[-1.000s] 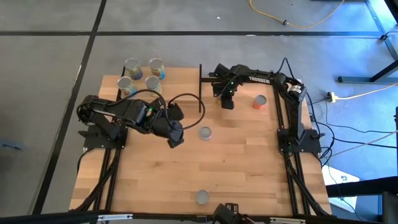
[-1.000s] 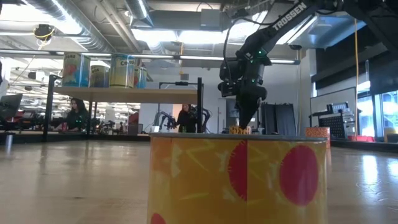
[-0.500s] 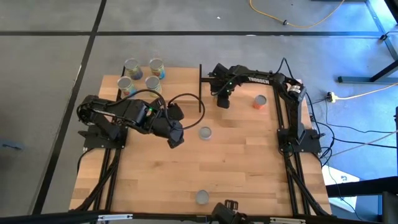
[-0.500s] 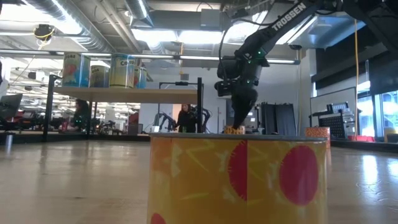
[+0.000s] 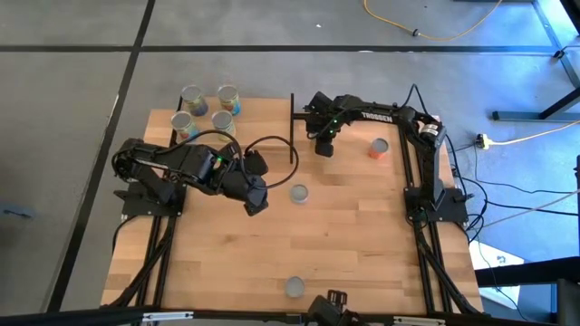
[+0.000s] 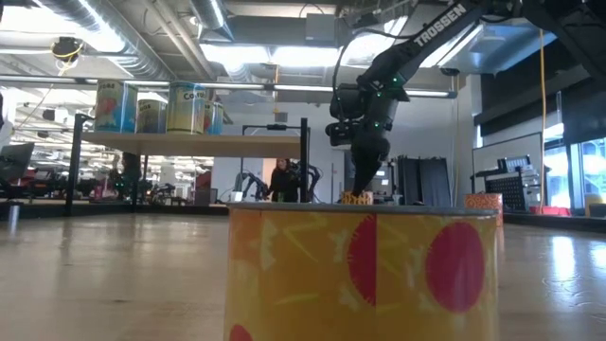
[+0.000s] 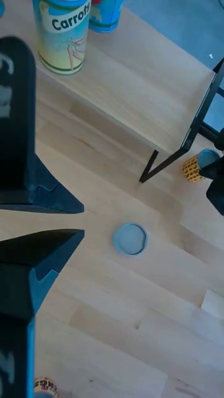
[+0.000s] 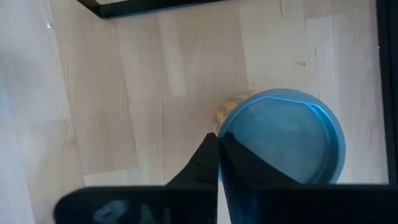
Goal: Pick and place cans onto a shelf
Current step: Put the yellow canned beans on the shelf
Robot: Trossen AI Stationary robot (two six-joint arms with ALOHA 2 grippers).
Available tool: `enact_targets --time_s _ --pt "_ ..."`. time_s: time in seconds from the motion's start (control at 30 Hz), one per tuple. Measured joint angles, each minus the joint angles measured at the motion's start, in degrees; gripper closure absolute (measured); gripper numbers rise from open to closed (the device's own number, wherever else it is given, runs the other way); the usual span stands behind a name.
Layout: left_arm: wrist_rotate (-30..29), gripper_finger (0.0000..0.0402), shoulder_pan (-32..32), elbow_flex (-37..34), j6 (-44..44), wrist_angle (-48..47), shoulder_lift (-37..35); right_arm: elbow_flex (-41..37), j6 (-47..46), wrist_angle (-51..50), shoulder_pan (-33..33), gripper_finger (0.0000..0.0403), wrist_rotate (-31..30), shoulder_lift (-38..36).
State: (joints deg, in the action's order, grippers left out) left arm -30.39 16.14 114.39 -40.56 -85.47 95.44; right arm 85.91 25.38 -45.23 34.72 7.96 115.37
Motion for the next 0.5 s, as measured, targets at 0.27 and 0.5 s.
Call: enact_targets --time_s 0.27,0.5 --pt "1.3 0.0356 0.0 0.0 0.0 0.0 0.0 0.0 -1.4 -1.5 -0.8 0.0397 -0.9 -0.5" --pt "1.5 0.0356 0.0 0.0 0.1 0.0 0.0 0.9 -1.4 -7.6 -3.0 0.0398 -1.1 -4.0"
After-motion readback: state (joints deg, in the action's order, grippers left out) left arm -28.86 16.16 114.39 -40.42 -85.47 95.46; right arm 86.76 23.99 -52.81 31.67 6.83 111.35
